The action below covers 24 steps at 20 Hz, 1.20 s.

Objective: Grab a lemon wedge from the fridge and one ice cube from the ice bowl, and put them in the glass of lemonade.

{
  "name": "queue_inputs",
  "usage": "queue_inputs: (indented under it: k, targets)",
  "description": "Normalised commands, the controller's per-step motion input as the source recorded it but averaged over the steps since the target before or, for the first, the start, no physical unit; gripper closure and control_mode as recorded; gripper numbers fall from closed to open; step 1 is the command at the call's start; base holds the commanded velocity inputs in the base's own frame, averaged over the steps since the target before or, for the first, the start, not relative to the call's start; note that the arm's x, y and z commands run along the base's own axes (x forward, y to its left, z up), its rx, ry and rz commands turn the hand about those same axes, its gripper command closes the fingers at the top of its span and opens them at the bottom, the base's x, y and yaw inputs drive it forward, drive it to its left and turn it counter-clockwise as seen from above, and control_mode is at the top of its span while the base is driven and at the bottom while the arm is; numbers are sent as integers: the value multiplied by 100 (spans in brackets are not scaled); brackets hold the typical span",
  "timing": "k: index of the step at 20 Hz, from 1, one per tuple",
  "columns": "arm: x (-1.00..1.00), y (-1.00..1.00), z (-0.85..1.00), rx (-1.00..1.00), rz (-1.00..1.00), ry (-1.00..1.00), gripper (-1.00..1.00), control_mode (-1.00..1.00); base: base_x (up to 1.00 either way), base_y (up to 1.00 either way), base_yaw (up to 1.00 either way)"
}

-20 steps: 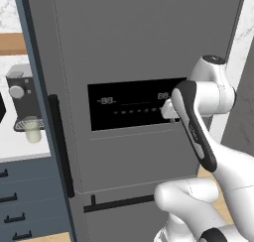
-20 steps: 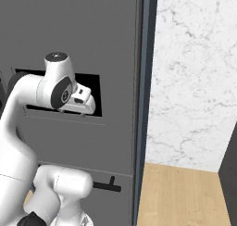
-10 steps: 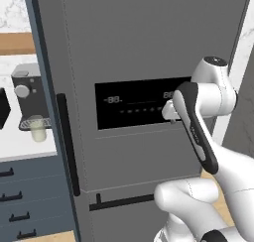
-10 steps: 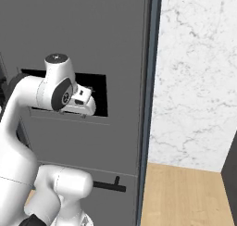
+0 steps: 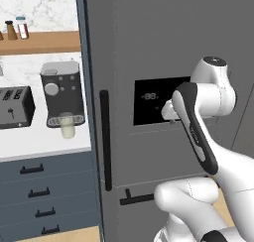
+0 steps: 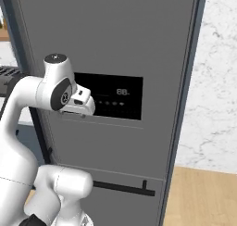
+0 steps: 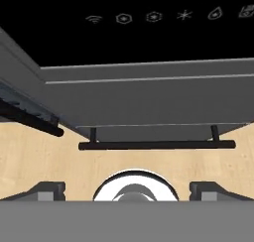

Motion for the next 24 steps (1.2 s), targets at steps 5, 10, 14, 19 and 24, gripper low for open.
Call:
queue_inputs:
  k: [5, 10, 14, 19, 24]
  targets:
    - [0, 0, 0, 0, 0, 0, -100, 100, -23, 45, -7]
    - [0, 0, 0, 0, 0, 0, -100, 100, -30, 22, -10]
    - [0, 0, 0, 0, 0, 0, -100, 100, -31, 20, -13]
    - [0, 0, 0, 0, 0, 0, -100, 100, -27, 22, -16]
    - [0, 0, 0, 0, 0, 0, -100, 100, -33, 27, -15]
